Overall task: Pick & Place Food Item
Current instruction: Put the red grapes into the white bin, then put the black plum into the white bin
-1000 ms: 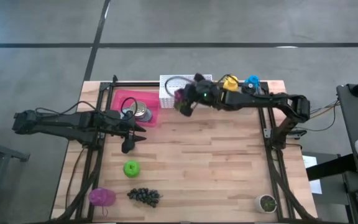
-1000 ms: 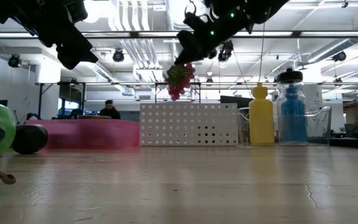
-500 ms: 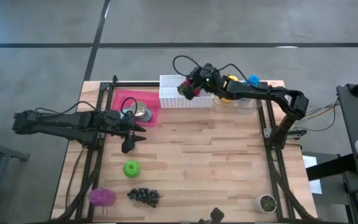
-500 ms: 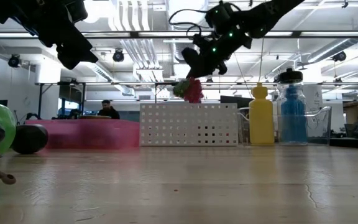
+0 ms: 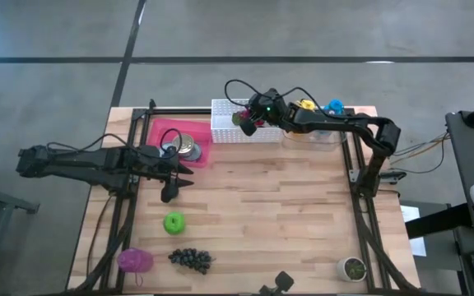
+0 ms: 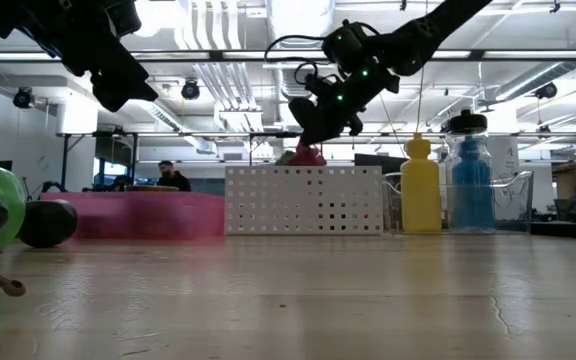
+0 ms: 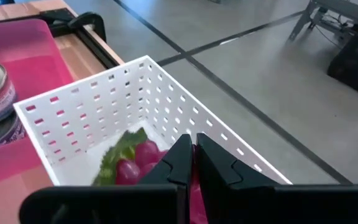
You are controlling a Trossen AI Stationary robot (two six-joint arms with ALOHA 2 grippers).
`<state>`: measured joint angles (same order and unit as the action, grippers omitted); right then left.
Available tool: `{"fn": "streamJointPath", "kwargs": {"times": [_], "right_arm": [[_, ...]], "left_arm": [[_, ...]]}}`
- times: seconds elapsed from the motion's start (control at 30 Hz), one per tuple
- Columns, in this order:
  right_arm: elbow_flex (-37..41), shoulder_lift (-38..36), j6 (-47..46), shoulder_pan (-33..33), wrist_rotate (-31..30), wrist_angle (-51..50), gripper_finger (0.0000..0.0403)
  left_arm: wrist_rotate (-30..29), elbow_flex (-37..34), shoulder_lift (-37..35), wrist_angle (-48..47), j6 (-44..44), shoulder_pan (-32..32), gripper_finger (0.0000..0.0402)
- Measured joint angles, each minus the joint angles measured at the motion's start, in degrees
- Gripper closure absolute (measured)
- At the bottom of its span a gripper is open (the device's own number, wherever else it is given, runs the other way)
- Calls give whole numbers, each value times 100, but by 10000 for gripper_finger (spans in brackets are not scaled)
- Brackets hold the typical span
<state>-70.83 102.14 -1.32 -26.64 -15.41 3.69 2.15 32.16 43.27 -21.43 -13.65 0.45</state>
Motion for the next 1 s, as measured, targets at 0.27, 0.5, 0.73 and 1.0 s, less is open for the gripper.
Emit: {"fn": "streamJointPath", "kwargs": {"times": [0.27,0.5,0.73,1.0], "right_arm": [[0,10,-7,1,151,0,390],[0,10,-20,1,178,0,390],[0,10,-8,3,196,0,370],[0,10,20,3,196,2,291]], "left_arm": [[0,0,0,0,19,0,209],[0,0,0,0,17,0,211],[0,0,0,0,17,0,206],[0,0,0,0,17,-2,214]]}}
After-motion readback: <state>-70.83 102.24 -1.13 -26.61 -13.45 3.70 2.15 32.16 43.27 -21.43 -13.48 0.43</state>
